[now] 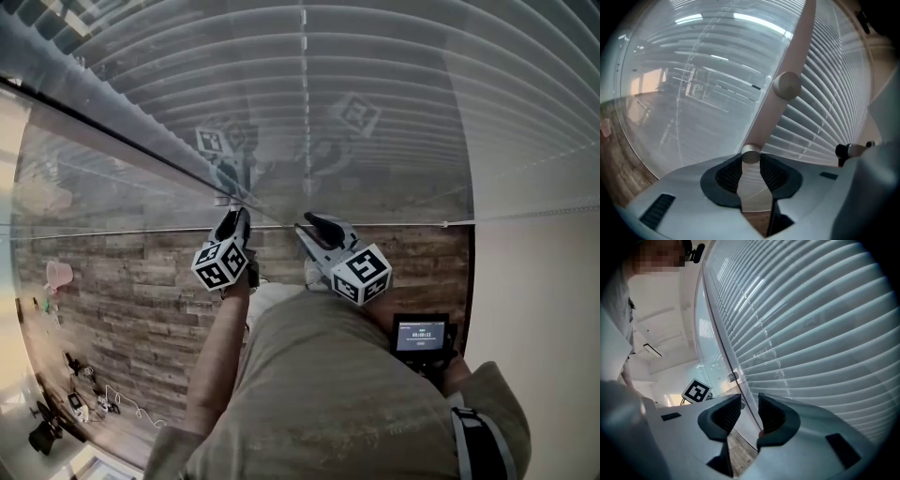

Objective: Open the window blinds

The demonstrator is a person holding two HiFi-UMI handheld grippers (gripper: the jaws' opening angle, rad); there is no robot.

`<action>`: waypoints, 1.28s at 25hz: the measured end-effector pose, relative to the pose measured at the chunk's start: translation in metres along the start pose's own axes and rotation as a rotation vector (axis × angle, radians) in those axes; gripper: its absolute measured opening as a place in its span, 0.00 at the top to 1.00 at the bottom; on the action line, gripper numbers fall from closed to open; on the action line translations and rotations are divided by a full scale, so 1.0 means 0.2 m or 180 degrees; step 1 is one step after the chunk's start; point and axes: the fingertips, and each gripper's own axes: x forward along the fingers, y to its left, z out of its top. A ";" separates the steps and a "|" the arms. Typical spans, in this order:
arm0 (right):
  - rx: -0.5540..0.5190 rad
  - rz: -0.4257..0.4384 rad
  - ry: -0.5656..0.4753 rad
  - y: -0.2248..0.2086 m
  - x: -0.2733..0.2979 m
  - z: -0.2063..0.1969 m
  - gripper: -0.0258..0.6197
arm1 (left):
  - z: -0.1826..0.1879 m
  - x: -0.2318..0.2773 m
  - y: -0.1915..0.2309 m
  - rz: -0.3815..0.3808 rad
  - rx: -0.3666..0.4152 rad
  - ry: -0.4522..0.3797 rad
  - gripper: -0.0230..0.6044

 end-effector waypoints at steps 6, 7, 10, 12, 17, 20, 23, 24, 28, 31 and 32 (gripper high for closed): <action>-0.0013 0.0022 0.0015 0.01 0.02 0.02 0.80 | 0.02 -0.01 -0.01 -0.0500 -0.0922 -0.0106 0.75; -0.0018 0.0026 0.0017 0.02 0.02 0.02 0.80 | 0.02 -0.01 -0.01 -0.0593 -0.1121 -0.0128 0.75; -0.0024 0.0040 0.0020 0.02 0.02 0.02 0.80 | 0.03 -0.02 -0.02 -0.0823 -0.1570 -0.0200 0.75; -0.0030 0.0051 0.0024 0.03 0.03 0.02 0.80 | 0.03 -0.02 -0.02 -0.0943 -0.1779 -0.0243 0.75; -0.0034 0.0068 0.0035 0.03 0.03 0.03 0.80 | 0.04 -0.03 -0.02 -0.1287 -0.2401 -0.0319 0.75; -0.0034 0.0076 0.0042 0.03 0.04 0.02 0.80 | 0.04 -0.02 -0.02 -0.1487 -0.2808 -0.0380 0.75; -0.0034 0.0078 0.0049 0.02 0.03 0.01 0.80 | 0.03 -0.01 -0.01 -0.1641 -0.3093 -0.0410 0.75; -0.0033 0.0080 0.0051 0.02 0.03 0.01 0.80 | 0.03 -0.01 -0.01 -0.1677 -0.3165 -0.0415 0.75; -0.0033 0.0092 0.0062 0.03 0.03 0.00 0.80 | 0.05 -0.01 -0.01 -0.1678 -0.3066 -0.0506 0.75; -0.0039 0.0093 0.0063 0.04 0.02 0.00 0.80 | 0.05 -0.02 0.00 -0.1406 -0.2382 -0.0533 0.70; -0.0037 0.0087 0.0062 0.03 0.02 0.00 0.80 | 0.03 -0.03 0.01 -0.1250 -0.2039 -0.0495 0.67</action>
